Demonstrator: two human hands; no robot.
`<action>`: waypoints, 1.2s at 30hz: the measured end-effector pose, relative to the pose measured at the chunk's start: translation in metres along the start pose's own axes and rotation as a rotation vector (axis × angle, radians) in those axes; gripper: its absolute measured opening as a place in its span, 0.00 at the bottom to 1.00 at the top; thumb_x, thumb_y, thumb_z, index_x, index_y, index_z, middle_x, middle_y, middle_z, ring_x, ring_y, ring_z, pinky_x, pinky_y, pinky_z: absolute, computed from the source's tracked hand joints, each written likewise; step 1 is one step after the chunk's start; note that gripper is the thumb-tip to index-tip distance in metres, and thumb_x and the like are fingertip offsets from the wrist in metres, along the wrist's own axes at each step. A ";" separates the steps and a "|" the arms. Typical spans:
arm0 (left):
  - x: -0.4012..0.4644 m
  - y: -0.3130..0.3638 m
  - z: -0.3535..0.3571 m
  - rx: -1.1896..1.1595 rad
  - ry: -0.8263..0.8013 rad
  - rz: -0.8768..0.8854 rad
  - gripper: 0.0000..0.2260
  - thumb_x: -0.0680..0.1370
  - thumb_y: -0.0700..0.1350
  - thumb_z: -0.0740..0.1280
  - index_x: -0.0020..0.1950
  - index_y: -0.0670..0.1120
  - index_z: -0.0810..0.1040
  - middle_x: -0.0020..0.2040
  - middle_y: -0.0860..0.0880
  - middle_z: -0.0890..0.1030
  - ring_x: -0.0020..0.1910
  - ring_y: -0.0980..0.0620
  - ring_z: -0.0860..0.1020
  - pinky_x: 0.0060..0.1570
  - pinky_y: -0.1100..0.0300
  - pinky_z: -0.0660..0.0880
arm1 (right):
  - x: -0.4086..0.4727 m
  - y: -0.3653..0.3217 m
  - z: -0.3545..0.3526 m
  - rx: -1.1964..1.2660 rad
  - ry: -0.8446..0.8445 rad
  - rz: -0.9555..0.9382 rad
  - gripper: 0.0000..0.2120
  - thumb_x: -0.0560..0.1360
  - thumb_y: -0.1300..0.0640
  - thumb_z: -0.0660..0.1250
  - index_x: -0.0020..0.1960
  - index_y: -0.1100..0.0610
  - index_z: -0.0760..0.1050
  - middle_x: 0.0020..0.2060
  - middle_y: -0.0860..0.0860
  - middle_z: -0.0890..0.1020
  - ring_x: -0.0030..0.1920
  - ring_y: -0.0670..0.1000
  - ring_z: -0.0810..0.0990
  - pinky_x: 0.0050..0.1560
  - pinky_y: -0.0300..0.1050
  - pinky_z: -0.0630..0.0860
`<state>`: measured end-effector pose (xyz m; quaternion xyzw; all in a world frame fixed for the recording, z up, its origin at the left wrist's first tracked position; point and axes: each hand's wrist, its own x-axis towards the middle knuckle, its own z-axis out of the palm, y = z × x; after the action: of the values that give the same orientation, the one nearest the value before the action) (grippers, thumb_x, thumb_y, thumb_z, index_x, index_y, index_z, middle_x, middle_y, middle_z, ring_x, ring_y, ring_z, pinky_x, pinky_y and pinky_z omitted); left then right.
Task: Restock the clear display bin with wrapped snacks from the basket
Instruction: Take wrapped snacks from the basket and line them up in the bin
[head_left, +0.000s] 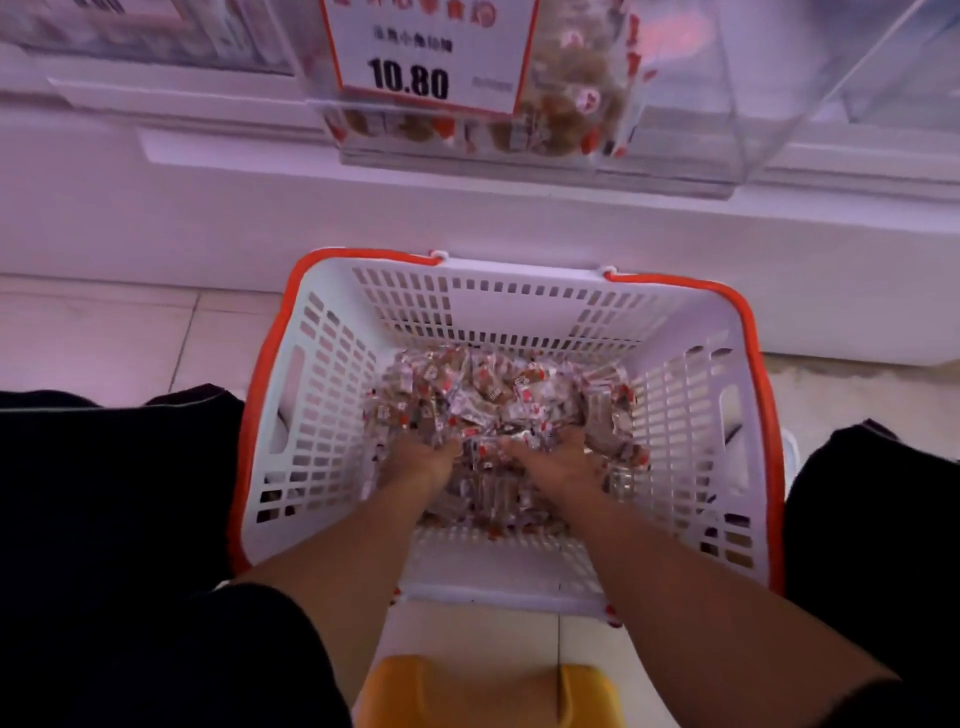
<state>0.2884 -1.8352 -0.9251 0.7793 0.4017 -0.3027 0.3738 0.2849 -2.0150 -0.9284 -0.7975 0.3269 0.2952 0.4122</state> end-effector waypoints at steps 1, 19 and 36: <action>0.000 0.003 0.000 0.037 0.025 0.016 0.33 0.74 0.62 0.70 0.71 0.41 0.71 0.67 0.39 0.77 0.65 0.37 0.75 0.64 0.46 0.74 | 0.001 -0.004 0.003 -0.021 -0.002 -0.006 0.49 0.57 0.32 0.77 0.70 0.54 0.66 0.61 0.52 0.79 0.62 0.57 0.78 0.61 0.48 0.74; -0.027 0.016 -0.032 0.108 0.101 0.150 0.19 0.79 0.49 0.70 0.64 0.38 0.75 0.60 0.38 0.80 0.59 0.38 0.78 0.57 0.49 0.76 | -0.021 -0.024 -0.037 -0.423 -0.087 -0.340 0.13 0.75 0.59 0.71 0.35 0.56 0.70 0.35 0.52 0.77 0.38 0.50 0.76 0.41 0.43 0.75; -0.172 0.124 -0.206 0.069 -0.710 0.454 0.07 0.83 0.44 0.62 0.57 0.41 0.75 0.42 0.43 0.78 0.42 0.46 0.81 0.49 0.49 0.82 | -0.194 -0.158 -0.161 -0.980 -0.337 -0.907 0.41 0.79 0.58 0.67 0.79 0.48 0.42 0.38 0.48 0.77 0.33 0.44 0.75 0.37 0.41 0.68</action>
<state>0.3447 -1.7833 -0.6389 0.7076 0.0558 -0.4755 0.5196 0.3196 -2.0278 -0.6334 -0.8932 -0.2788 0.3273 0.1318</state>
